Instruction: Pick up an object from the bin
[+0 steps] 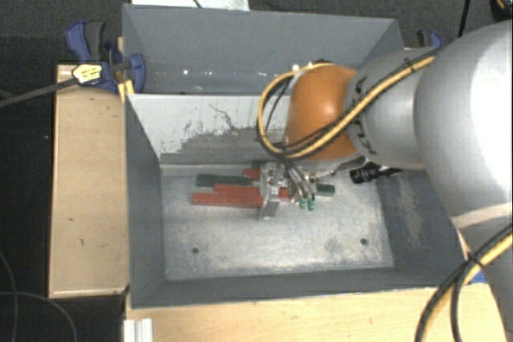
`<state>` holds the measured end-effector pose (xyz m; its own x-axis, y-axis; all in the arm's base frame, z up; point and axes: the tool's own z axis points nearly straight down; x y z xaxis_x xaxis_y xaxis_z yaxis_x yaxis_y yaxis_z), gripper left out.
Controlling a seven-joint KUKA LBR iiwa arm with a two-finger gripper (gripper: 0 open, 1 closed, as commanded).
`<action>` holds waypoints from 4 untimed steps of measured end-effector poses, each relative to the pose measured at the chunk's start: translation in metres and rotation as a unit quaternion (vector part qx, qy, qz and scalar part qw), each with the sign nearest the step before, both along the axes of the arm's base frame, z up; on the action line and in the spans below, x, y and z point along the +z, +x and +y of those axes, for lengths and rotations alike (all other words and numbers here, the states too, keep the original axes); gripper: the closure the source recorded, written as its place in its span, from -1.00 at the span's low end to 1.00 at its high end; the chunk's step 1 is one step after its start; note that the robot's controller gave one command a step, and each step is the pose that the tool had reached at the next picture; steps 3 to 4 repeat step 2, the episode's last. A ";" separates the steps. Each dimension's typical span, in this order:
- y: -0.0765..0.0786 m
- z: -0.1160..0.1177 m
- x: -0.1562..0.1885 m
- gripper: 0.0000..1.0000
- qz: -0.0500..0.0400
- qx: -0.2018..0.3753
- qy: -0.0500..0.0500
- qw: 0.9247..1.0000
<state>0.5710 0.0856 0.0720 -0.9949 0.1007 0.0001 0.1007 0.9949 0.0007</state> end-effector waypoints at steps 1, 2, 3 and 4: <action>-0.001 0.024 0.122 1.00 -0.005 0.089 0.000 0.996; 0.007 0.018 0.256 1.00 -0.005 0.297 -0.001 0.955; 0.007 0.018 0.256 1.00 -0.005 0.297 -0.001 0.955; 0.007 0.018 0.256 1.00 -0.005 0.297 -0.001 0.955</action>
Offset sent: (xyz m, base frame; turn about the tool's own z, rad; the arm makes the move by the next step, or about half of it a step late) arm -0.0033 0.0229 0.1174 -0.1783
